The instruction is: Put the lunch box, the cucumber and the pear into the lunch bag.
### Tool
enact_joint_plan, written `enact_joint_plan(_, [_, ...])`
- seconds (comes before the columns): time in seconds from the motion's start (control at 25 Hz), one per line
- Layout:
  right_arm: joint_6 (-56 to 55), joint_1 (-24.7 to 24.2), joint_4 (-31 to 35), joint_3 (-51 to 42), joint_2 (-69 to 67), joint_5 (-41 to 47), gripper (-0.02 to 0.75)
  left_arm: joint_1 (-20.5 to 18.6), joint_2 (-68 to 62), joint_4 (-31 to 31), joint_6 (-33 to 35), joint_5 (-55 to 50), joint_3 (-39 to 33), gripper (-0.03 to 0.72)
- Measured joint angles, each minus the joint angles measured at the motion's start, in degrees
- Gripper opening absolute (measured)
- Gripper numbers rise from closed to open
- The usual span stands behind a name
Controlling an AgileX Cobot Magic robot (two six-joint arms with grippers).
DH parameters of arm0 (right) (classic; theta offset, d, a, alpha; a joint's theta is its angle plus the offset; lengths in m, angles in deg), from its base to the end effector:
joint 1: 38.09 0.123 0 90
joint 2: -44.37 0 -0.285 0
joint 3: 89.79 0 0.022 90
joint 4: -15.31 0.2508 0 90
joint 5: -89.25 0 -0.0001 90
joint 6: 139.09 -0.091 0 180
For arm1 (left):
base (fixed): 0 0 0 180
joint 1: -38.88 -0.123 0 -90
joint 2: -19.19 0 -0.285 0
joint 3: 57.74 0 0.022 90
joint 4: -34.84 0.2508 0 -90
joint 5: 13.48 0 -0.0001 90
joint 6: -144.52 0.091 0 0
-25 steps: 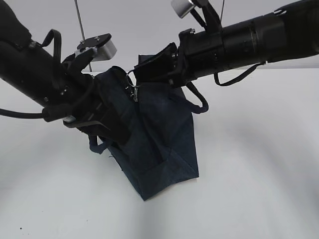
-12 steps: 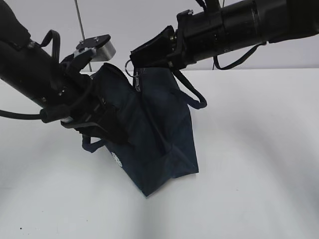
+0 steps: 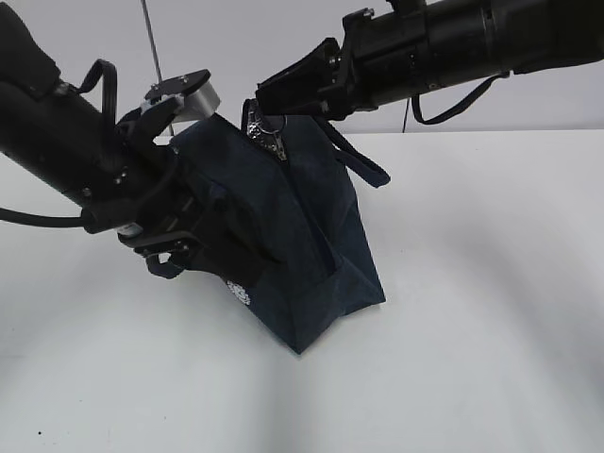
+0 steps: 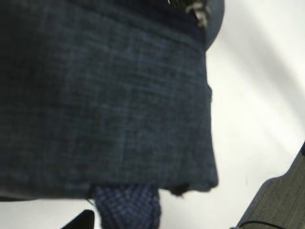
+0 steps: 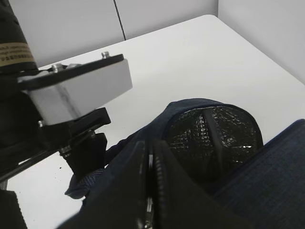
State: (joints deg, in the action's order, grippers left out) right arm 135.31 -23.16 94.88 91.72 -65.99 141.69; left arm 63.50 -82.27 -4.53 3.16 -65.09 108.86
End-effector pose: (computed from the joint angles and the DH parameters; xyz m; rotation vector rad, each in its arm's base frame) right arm 0.3603 0.1696 0.2997 -1.0937 1.6894 0.8723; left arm 0.2734 -0.1751 0.2430 0.9794 2.5603 -0.7811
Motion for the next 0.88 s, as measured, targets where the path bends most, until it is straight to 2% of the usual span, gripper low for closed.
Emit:
enact_joint_plan(0.2, [-1.48, 0.0, -2.04, 0.02, 0.0, 0.71, 0.006, 0.0, -0.11, -1.22, -0.02, 3.61, 0.0, 0.486])
enact_joint_plan(0.48, [-2.35, 0.0, -1.25, 0.12, 0.0, 1.96, 0.006, 0.0, -0.11, -10.41, -0.2, 9.83, -0.04, 0.466])
enact_joint_plan(0.88, [-2.45, 0.0, 1.69, 0.12, 0.0, 1.98, 0.006, 0.0, -0.11, -11.2, -0.25, 12.06, -0.04, 0.203])
